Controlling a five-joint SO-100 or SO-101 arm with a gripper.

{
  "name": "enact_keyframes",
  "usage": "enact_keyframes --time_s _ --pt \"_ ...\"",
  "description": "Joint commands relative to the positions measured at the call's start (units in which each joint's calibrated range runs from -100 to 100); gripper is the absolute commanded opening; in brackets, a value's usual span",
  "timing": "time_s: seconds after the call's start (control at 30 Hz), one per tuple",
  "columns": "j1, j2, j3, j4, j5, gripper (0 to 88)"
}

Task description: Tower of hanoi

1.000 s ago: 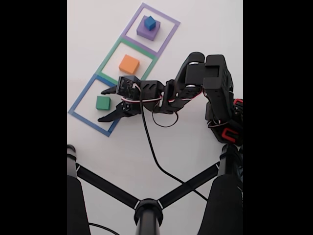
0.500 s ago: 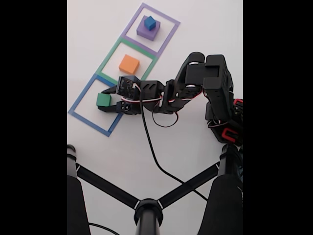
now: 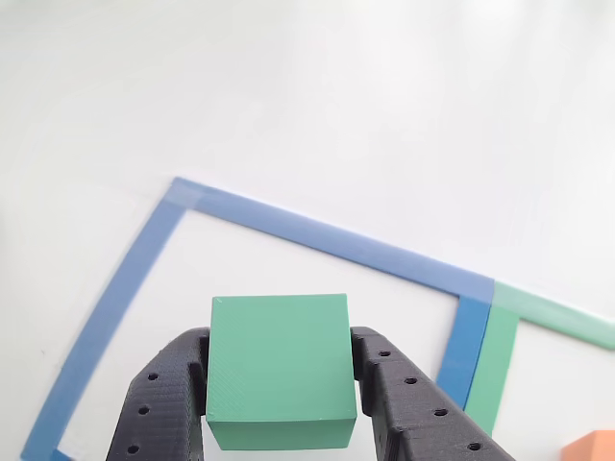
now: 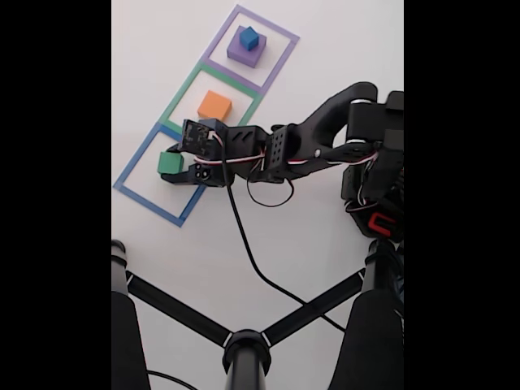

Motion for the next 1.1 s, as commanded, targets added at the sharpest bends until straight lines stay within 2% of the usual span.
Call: enact_keyframes --time_s 0.0,0.33,0.53,0.8,0.93,1.07 --pt "0.3 -16.87 -5.43 19.83 0.0 4.7" --pt "5.26 -34.42 -33.78 75.03 0.0 4.1" --pt "8.08 -34.74 -55.41 99.47 0.0 4.3" --pt "12.12 -35.46 -67.4 112.01 0.0 4.1" --pt "14.48 -36.18 -66.04 112.9 0.0 4.1" --pt "17.3 -38.59 -58.31 108.53 0.0 4.9"
